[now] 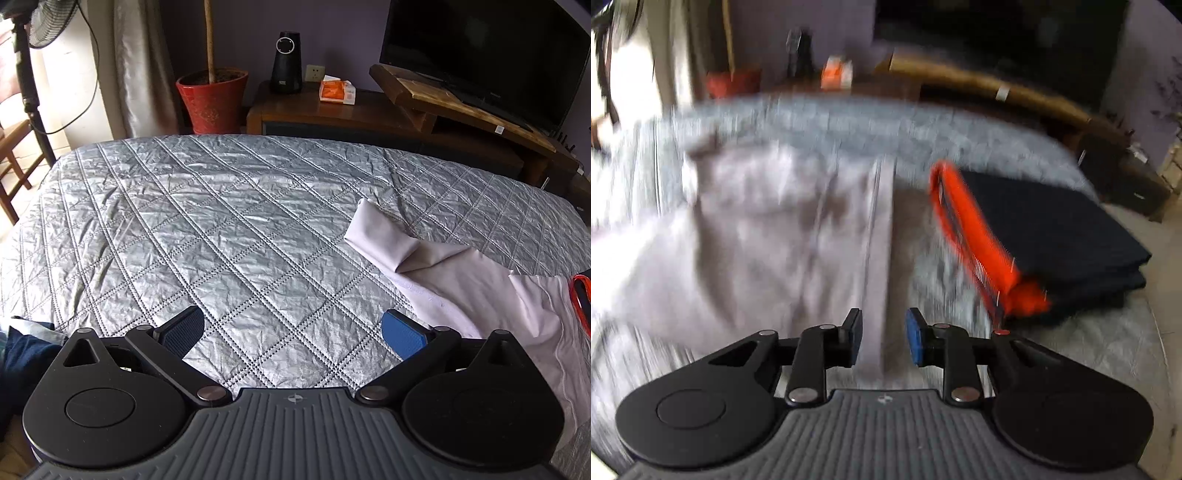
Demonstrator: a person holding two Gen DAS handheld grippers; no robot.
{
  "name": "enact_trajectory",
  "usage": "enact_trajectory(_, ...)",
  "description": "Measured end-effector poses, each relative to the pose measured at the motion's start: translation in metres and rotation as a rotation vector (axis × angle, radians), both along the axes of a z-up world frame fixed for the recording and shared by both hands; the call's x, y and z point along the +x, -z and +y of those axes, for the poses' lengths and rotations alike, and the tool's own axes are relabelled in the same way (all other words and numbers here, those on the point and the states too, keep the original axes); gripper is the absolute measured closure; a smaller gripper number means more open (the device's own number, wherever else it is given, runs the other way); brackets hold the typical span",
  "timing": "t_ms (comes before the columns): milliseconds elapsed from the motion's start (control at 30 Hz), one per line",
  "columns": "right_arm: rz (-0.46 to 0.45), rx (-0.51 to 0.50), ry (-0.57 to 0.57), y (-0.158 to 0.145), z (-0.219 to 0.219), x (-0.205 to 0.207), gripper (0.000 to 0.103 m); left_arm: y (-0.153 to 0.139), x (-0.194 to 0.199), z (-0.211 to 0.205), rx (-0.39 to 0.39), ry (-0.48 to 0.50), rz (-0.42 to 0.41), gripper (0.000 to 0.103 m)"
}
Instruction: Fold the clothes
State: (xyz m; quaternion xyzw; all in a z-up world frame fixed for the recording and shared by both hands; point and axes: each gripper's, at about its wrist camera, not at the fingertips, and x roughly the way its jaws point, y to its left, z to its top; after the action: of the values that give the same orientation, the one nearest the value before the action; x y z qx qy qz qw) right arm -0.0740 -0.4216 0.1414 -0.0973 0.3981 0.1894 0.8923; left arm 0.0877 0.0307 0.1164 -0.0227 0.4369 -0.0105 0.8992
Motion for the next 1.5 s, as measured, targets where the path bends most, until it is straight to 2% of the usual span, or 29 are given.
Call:
enact_trajectory(133, 0.034, 0.245, -0.045, -0.018, 0.025, 0.025, 0.062, -0.003, 0.0, 0.006, -0.006, -0.021, -0.004, 0.0)
enact_trajectory(233, 0.091, 0.405, -0.109, -0.019, 0.066, 0.05, 0.061, -0.004, 0.0, 0.01, -0.005, -0.038, -0.005, 0.0)
enact_trajectory(300, 0.116, 0.47, -0.164, -0.015, 0.1, 0.061, 0.061, -0.004, 0.0, 0.014, -0.003, -0.045, -0.002, 0.0)
enact_trajectory(400, 0.12, 0.428, -0.249, -0.003, 0.152, 0.073, 0.06, -0.006, 0.001, 0.021, -0.015, -0.06, -0.005, 0.0)
enact_trajectory(533, 0.054, 0.242, -0.401, 0.01, 0.211, 0.069, 0.06, -0.01, 0.0, 0.031, -0.034, -0.082, -0.013, 0.0)
enact_trajectory(600, 0.082, 0.263, -0.434, 0.015, 0.225, 0.068, 0.058, -0.011, 0.0, 0.035, -0.04, -0.089, -0.014, 0.0)
enact_trajectory(700, 0.134, 0.311, -0.409, 0.016, 0.241, 0.075, 0.044, -0.012, -0.001, 0.039, -0.049, -0.096, -0.015, 0.0)
enact_trajectory(767, 0.172, 0.336, -0.363, 0.025, 0.249, 0.087, 0.044, -0.012, -0.002, 0.039, -0.049, -0.096, -0.015, 0.0)
enact_trajectory(800, 0.194, 0.345, -0.343, 0.031, 0.253, 0.095, 0.049, -0.013, -0.002, 0.039, -0.049, -0.094, -0.015, 0.0)
enact_trajectory(867, 0.224, 0.342, -0.325, 0.042, 0.261, 0.109, 0.087, -0.014, -0.003, 0.04, -0.051, -0.091, -0.018, 0.0)
enact_trajectory(900, 0.201, 0.311, -0.338, 0.042, 0.265, 0.111, 0.1, -0.014, -0.003, 0.04, -0.051, -0.091, -0.021, 0.0)
enact_trajectory(967, 0.104, 0.222, -0.412, 0.032, 0.277, 0.105, 0.1, -0.015, -0.003, 0.043, -0.054, -0.094, -0.024, 0.0)
enact_trajectory(1000, 0.022, 0.202, -0.468, 0.021, 0.281, 0.099, 0.1, -0.015, -0.003, 0.044, -0.055, -0.097, -0.023, 0.0)
enact_trajectory(1067, -0.186, 0.217, -0.565, -0.009, 0.282, 0.085, 0.1, -0.015, -0.004, 0.047, -0.056, -0.103, -0.023, 0.0)
enact_trajectory(1100, -0.291, 0.215, -0.564, -0.023, 0.279, 0.08, 0.097, -0.015, -0.004, 0.047, -0.057, -0.105, -0.023, 0.0)
enact_trajectory(1133, -0.346, 0.213, -0.528, -0.033, 0.275, 0.08, 0.084, -0.015, -0.004, 0.048, -0.059, -0.106, -0.023, 0.0)
enact_trajectory(1167, -0.372, 0.218, -0.49, -0.04, 0.271, 0.082, 0.077, -0.015, -0.004, 0.048, -0.061, -0.107, -0.022, 0.0)
enact_trajectory(1200, -0.343, 0.237, -0.456, -0.043, 0.264, 0.088, 0.074, -0.015, -0.004, 0.048, -0.063, -0.107, -0.022, 0.0)
enact_trajectory(1267, -0.283, 0.232, -0.407, -0.036, 0.251, 0.095, 0.075, -0.015, -0.004, 0.047, -0.061, -0.104, -0.022, 0.0)
enact_trajectory(1333, -0.22, 0.206, -0.363, -0.022, 0.242, 0.096, 0.061, -0.015, -0.004, 0.048, -0.061, -0.107, -0.022, 0.0)
enact_trajectory(1367, -0.187, 0.208, -0.349, -0.013, 0.24, 0.095, 0.062, -0.015, -0.004, 0.048, -0.061, -0.108, -0.022, 0.0)
enact_trajectory(1433, -0.165, 0.197, -0.352, -0.004, 0.235, 0.079, 0.061, -0.014, -0.005, 0.049, -0.06, -0.111, -0.022, 0.0)
enact_trajectory(1500, -0.162, 0.163, -0.425, 0.003, 0.243, 0.059, 0.061, -0.014, -0.005, 0.05, -0.06, -0.114, -0.022, 0.0)
